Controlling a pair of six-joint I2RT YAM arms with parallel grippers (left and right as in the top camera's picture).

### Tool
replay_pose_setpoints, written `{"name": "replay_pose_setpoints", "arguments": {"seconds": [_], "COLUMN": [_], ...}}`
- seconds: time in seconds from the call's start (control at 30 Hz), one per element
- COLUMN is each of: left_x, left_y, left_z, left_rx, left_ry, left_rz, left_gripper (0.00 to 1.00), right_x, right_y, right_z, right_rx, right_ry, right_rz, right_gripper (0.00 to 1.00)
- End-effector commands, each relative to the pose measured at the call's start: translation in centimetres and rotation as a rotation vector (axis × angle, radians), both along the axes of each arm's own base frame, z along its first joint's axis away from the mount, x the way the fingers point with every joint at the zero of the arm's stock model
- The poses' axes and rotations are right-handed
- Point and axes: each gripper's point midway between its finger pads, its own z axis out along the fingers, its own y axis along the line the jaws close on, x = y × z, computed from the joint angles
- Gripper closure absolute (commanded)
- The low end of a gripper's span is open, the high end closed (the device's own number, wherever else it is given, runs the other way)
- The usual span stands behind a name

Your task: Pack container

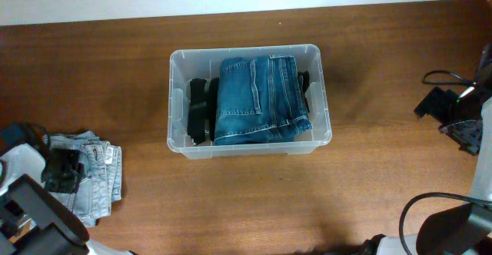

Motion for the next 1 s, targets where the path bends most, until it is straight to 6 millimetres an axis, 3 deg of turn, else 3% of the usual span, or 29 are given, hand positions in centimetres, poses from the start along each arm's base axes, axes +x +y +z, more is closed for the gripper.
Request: {"name": "replay_pose_setpoints", "arguments": {"seconds": [0.0,0.2,0.33,0.5,0.7,0.83,0.9,0.93,0.97], "left_x": [2.7,7.7,9.0,10.3,12.3,13.2,12.8,12.5,12.0], "left_y": [-3.0,-7.8,-10.1,-10.7,-8.8,-6.5,-4.7,-3.4,-2.2], "left_z": [-2.3,-1.7,-1.2,0.9,7.0,12.2,14.1,15.0,15.6], "left_rx": [-0.054,-0.076,-0.094,-0.124,-0.027,0.112,0.206,0.261,0.311], "left_ry": [-0.034,-0.165,-0.193,-0.230,-0.221,-0.193,-0.138,-0.094,-0.051], "left_rz": [-0.080,-0.240,-0.315,-0.423,-0.607,-0.761,-0.814,-0.811,-0.793], "left_gripper": [0.99,0.99,0.99,0.98,0.91,0.67,0.26,0.13,0.13], "right_x": [0.0,0.0,0.0,0.0,0.0,0.0,0.0,0.0,0.0], "right_y": [-0.1,-0.1,-0.1,-0.1,-0.1,-0.1,-0.1,-0.1,-0.1], "right_z": [0.0,0.0,0.0,0.0,0.0,0.0,0.0,0.0,0.0], "right_rx": [-0.001,-0.001,-0.001,-0.001,-0.001,-0.001,-0.001,-0.001,-0.001], "right_ry": [0.002,0.002,0.002,0.002,0.002,0.002,0.002,0.002,0.002], "right_rz": [-0.004,-0.004,-0.004,-0.004,-0.004,-0.004,-0.004,-0.004,-0.004], "right_gripper": [0.02,0.02,0.02,0.02,0.02,0.02,0.02,0.02,0.02]}}
